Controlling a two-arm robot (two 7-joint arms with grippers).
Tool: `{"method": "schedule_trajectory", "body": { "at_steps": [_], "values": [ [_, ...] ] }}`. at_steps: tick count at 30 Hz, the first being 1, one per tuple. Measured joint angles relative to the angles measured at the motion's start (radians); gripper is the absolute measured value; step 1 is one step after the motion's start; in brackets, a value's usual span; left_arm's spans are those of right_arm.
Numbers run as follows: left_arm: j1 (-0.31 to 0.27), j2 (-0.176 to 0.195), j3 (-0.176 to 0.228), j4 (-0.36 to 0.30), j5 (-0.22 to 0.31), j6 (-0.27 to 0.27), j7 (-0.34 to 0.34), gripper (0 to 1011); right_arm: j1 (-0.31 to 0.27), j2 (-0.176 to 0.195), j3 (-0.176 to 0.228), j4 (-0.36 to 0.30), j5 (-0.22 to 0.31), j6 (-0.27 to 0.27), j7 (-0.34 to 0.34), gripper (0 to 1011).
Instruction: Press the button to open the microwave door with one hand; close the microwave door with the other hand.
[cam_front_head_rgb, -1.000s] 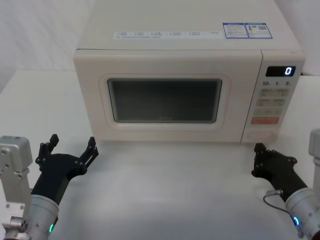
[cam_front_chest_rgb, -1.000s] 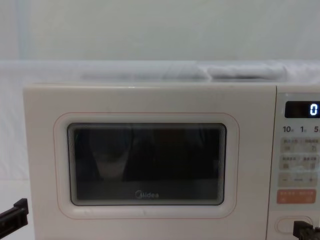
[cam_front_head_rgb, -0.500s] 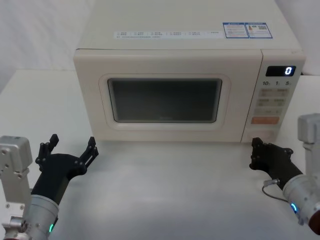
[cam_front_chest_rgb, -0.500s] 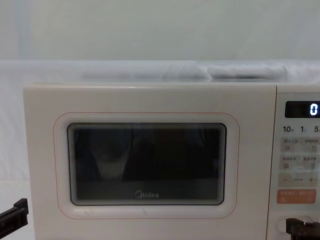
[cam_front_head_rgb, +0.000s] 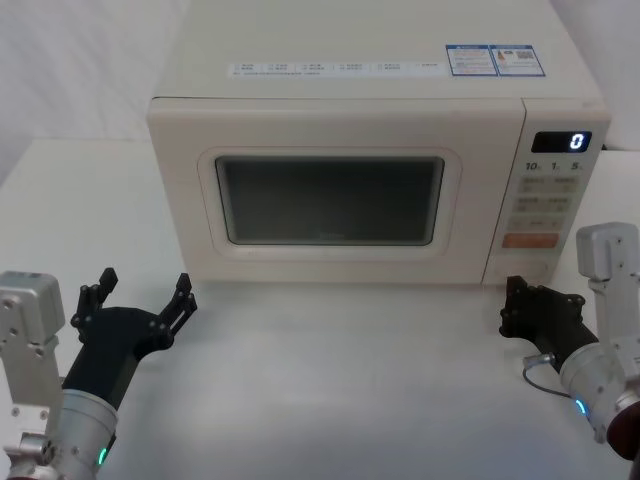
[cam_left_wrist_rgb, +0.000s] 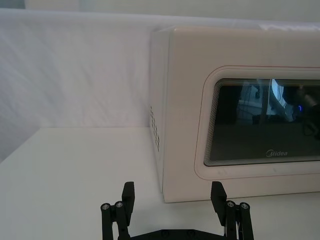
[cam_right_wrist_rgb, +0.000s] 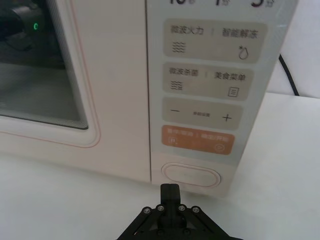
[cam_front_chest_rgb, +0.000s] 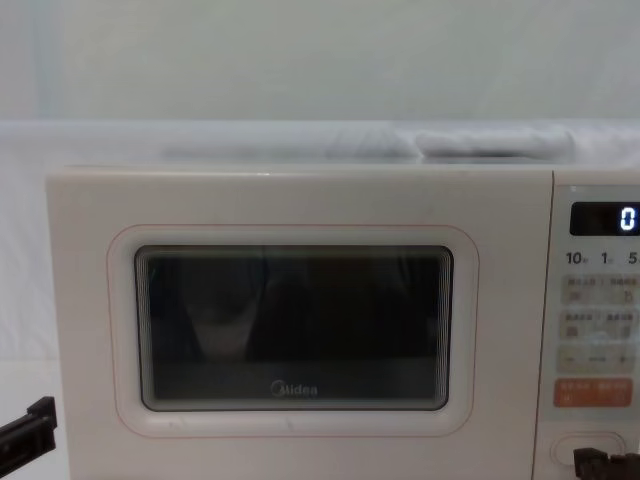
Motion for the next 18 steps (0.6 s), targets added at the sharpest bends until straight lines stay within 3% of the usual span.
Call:
{"method": "schedule_trajectory", "body": {
  "at_steps": [18],
  "values": [
    [0.000, 0.000, 0.000, 0.000, 0.000, 0.000, 0.000, 1001, 0.026, -0.036, 0.046, 0.064, 0.026, -0.044, 0.015, 0]
  ]
}}
